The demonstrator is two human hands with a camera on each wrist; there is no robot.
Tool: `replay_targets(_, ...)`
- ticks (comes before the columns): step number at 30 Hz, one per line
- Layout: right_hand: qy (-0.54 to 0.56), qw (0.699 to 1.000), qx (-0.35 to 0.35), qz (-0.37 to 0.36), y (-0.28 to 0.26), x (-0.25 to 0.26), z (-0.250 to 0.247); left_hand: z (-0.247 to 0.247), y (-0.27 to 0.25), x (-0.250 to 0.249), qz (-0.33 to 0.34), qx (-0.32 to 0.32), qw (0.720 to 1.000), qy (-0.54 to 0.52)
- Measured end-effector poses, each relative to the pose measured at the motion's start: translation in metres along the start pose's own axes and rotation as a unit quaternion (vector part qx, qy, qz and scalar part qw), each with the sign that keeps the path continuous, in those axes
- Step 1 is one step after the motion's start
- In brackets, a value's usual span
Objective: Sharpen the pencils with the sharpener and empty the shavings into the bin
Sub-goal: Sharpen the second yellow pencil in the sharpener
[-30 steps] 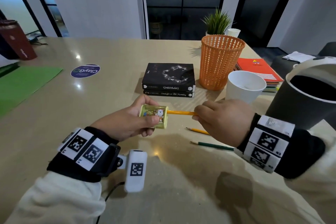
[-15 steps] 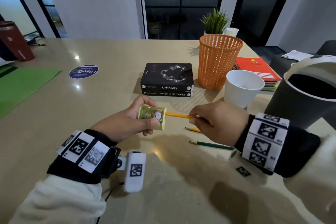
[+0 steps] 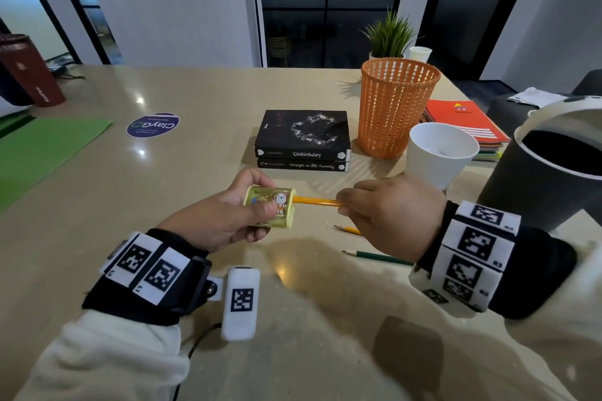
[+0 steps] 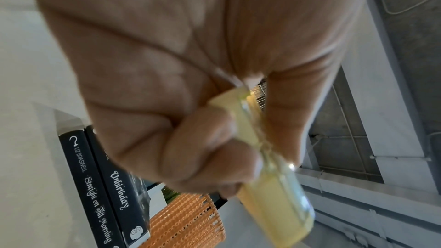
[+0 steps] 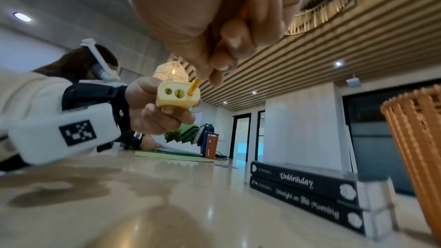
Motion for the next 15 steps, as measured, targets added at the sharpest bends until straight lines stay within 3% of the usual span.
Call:
replay_targets(7,0.098,0.990,0.091,0.048,-0.0042,-0.0054,0.0103,-0.0016,-0.0053,-0.0029,0.027,0.020,0.991,0.127)
replay_targets(15,0.138,0.987,0.065,0.043,-0.0057,-0.0027,0.0052,-0.0016,-0.0054,-0.0037,0.052,0.023,0.979,0.196)
Point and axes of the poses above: each hand's wrist, its own y-axis towards the middle knuckle, its own z-axis out of the palm, x = y × z, the point moved 5 cm from there along y, towards the middle knuckle, and after that the axes turned 2 degrees about -x, right-handed, at the moved point
